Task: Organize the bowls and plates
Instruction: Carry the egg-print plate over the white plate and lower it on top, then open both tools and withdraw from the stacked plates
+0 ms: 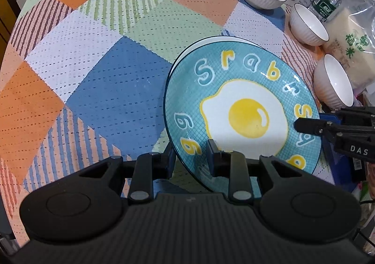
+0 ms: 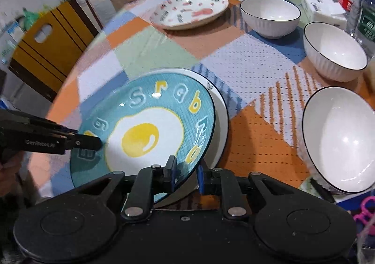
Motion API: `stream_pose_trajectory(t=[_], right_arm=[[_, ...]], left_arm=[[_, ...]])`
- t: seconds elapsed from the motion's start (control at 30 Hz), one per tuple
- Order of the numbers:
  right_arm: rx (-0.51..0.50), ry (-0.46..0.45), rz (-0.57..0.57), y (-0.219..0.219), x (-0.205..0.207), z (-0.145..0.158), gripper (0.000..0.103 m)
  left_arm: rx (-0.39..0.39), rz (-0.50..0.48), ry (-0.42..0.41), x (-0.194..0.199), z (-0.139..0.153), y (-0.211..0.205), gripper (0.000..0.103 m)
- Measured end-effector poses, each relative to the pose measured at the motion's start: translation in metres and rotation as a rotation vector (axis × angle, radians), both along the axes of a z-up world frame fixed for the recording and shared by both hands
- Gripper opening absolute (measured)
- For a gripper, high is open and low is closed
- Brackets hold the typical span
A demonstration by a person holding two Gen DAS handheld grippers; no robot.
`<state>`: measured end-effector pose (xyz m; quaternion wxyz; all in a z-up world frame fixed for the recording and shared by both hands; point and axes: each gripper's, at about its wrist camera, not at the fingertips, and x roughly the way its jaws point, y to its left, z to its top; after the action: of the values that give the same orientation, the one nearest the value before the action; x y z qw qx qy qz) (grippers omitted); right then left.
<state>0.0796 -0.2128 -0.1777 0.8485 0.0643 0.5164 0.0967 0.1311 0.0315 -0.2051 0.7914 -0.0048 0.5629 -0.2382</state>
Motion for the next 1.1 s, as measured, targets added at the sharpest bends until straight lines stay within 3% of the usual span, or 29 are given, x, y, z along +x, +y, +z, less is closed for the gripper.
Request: stream_pose_trajectory(t=[0.13, 0.3, 0.37, 0.53, 0.8, 1.03, 1.1], right_arm=[[-0.090, 0.013, -0.018, 0.014, 0.004, 0.004, 0.029], [-0.343, 0.016, 0.041, 0.044, 0.006, 0.003, 0.036], [-0.381, 0.011, 0.049, 0.045, 0.006, -0.001, 0.036], [-0.324, -0.005, 0.036, 0.034, 0.007, 0.011, 0.035], [-0.165, -0.100, 0.002, 0.022, 0.014, 0.068, 0.036], [-0.115, -0.171, 0.099, 0.031, 0.030, 0.103, 0.037], [-0.096, -0.193, 0.128, 0.031, 0.039, 0.111, 0.047]], left_arm=[[-0.004, 0.001, 0.005, 0.002, 0.000, 0.002, 0.026], [-0.006, -0.005, -0.011, 0.002, 0.006, 0.004, 0.024], [-0.014, 0.001, -0.005, 0.004, 0.008, 0.007, 0.024], [-0.017, 0.008, -0.022, 0.005, 0.025, 0.015, 0.024], [-0.031, 0.019, -0.054, 0.007, 0.069, 0.023, 0.024], [0.055, 0.010, -0.125, 0.027, 0.090, 0.031, 0.043], [0.052, 0.009, -0.140, 0.040, 0.097, 0.036, 0.049]])
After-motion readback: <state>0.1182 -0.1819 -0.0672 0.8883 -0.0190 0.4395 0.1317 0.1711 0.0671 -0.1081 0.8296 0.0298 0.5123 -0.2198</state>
